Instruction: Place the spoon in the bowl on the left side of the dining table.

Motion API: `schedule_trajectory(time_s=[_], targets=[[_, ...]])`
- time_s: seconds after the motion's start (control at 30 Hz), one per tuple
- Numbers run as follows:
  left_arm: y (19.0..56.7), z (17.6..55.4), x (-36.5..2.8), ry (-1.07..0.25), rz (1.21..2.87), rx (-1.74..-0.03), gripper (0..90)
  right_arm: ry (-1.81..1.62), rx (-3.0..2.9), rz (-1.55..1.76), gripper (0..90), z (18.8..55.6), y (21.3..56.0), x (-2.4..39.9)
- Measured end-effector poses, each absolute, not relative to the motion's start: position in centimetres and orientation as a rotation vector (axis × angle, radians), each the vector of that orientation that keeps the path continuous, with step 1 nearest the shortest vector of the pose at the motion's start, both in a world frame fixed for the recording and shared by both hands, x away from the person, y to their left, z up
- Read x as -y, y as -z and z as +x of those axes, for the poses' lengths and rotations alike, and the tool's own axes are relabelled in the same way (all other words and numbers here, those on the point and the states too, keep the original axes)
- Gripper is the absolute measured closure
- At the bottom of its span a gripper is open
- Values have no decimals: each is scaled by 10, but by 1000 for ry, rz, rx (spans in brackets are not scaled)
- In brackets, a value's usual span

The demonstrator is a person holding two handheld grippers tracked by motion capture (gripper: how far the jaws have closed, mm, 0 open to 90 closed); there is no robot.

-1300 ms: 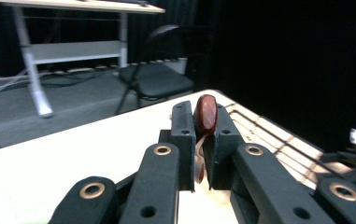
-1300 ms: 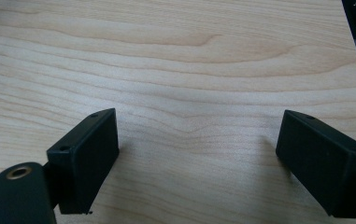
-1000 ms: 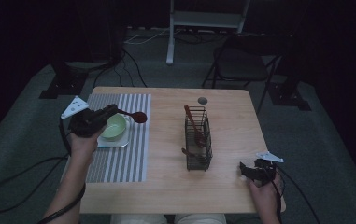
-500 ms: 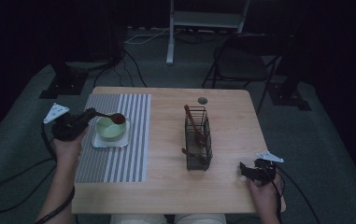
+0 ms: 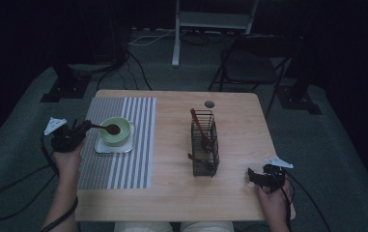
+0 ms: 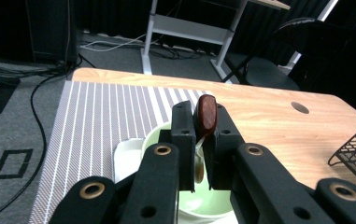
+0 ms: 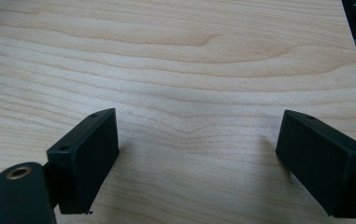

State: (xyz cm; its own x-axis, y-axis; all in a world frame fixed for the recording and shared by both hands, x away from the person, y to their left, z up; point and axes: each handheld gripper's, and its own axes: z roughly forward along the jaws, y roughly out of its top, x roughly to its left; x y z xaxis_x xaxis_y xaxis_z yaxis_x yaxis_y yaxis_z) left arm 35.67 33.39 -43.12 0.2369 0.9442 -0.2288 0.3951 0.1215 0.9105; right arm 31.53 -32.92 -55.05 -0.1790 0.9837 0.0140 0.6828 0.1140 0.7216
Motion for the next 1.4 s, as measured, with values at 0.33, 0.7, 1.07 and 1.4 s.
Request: schedule_trajectory(time_s=[0.33, 0.7, 1.07, 1.4], targets=[[461, 356, -323, -612, 1464, -1360, 834, -833, -1922, 1613, 125, 315, 551, 329], [476, 345, -327, -611, 1513, -1369, 761, -833, -1922, 1613, 125, 315, 551, 329], [485, 337, -319, -672, 1627, -1378, 575, -832, -1922, 1613, 125, 315, 551, 329], [486, 330, -315, -725, 1656, -1453, 240, -832, -1922, 1613, 125, 315, 551, 329]])
